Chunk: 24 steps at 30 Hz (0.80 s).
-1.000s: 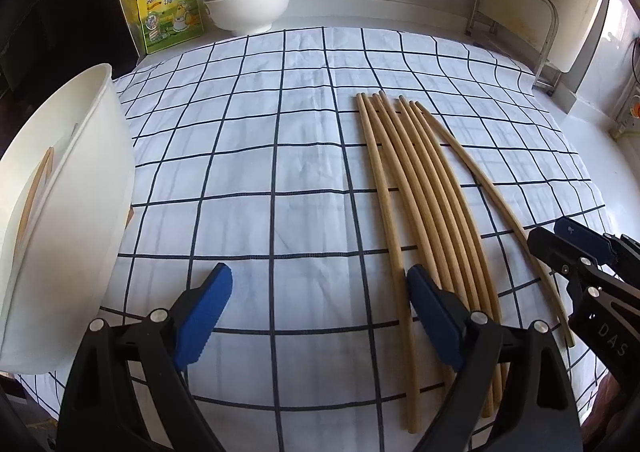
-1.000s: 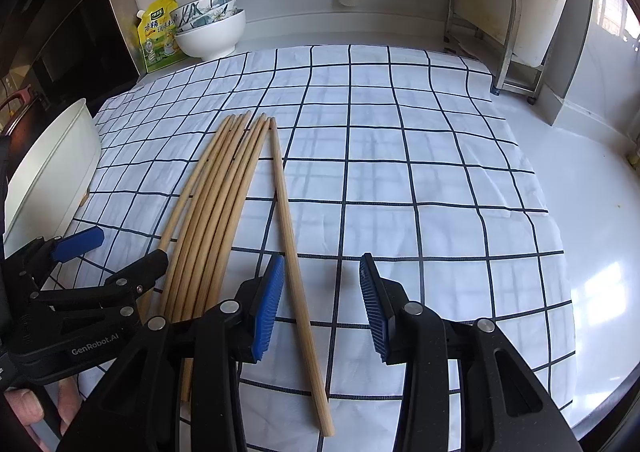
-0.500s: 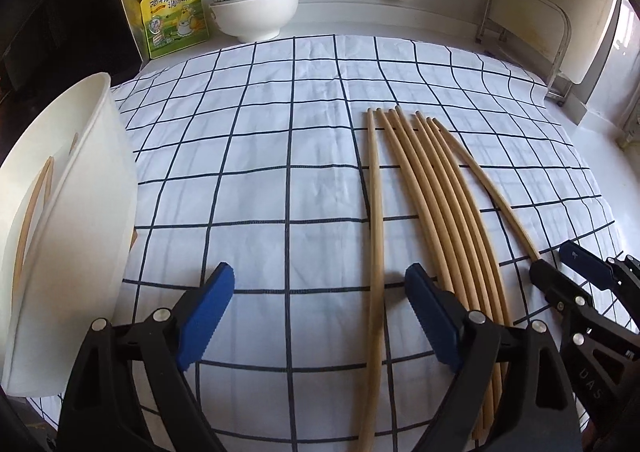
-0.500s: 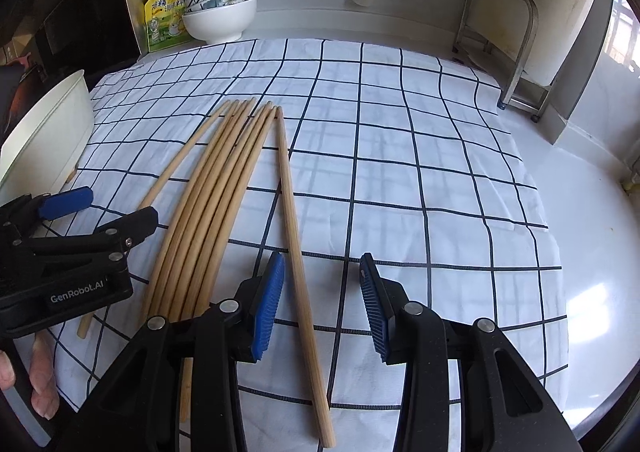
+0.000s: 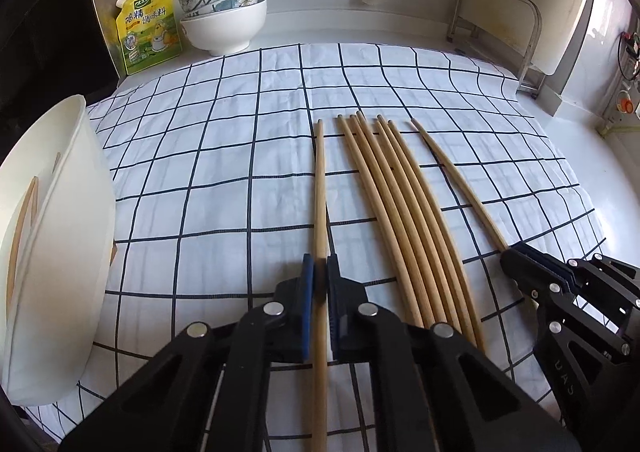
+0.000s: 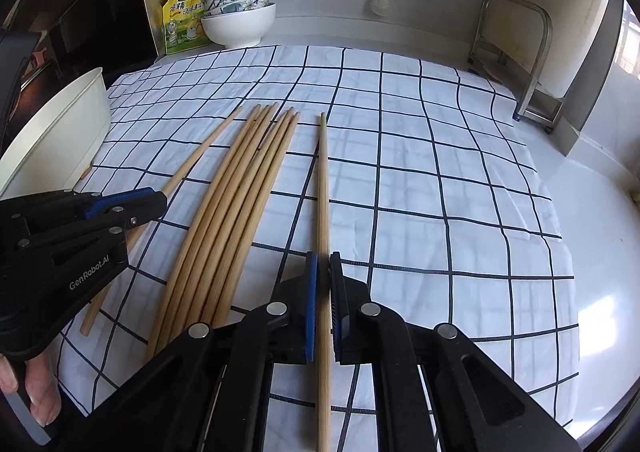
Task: Organize utensils
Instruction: 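Carry both chopsticks over the basin and open both tools to drop them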
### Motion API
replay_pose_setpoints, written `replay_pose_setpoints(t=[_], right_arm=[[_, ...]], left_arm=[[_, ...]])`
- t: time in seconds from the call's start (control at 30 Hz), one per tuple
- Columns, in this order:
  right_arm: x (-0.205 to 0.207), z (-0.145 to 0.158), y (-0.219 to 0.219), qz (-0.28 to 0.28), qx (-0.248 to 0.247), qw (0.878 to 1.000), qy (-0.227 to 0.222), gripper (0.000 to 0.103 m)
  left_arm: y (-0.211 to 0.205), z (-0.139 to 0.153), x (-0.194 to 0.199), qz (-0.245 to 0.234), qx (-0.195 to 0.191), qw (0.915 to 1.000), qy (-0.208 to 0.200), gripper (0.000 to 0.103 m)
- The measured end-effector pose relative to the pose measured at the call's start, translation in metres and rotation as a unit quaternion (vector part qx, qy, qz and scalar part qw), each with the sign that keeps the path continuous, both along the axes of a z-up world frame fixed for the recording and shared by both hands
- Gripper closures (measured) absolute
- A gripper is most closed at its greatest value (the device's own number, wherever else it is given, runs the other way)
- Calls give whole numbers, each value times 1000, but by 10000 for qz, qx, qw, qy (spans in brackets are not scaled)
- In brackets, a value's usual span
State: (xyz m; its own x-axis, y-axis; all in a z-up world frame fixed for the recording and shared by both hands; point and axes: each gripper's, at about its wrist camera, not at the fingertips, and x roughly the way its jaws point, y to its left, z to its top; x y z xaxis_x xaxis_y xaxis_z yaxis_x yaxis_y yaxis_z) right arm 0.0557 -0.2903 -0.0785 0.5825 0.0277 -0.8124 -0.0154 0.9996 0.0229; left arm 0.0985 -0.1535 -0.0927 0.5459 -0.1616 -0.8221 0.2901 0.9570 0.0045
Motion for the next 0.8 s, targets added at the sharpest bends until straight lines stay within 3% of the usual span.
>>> replay_pose_setpoints(t=[0.3, 0.8], right_arm=[[-3, 8, -7, -121, 382, 9992, -57, 97], [-14, 64, 22, -282, 512, 9966, -577, 97]], left_arm=[[14, 5, -8, 46, -234, 9997, 62, 96], [60, 61, -27, 14, -888, 9952, -403, 96]])
